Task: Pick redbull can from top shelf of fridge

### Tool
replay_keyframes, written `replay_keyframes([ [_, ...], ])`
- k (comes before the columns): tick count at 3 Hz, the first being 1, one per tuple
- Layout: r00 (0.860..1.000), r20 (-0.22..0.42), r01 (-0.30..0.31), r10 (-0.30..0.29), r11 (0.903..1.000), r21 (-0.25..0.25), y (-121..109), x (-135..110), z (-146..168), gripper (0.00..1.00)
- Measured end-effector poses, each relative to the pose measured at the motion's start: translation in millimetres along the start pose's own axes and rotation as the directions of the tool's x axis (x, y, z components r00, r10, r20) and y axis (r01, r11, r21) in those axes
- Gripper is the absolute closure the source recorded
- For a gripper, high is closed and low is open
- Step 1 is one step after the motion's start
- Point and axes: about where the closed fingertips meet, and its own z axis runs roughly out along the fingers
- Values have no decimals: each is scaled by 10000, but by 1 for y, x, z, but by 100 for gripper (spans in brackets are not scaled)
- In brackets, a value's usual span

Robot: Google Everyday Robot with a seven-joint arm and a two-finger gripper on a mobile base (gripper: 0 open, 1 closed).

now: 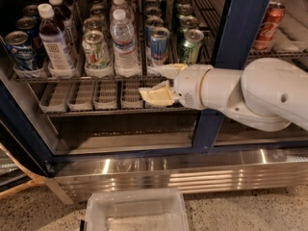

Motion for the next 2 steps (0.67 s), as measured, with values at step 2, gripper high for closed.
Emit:
replay_keyframes([
  [2, 9997, 203, -178, 167, 9983, 557, -10, -2, 6, 49],
])
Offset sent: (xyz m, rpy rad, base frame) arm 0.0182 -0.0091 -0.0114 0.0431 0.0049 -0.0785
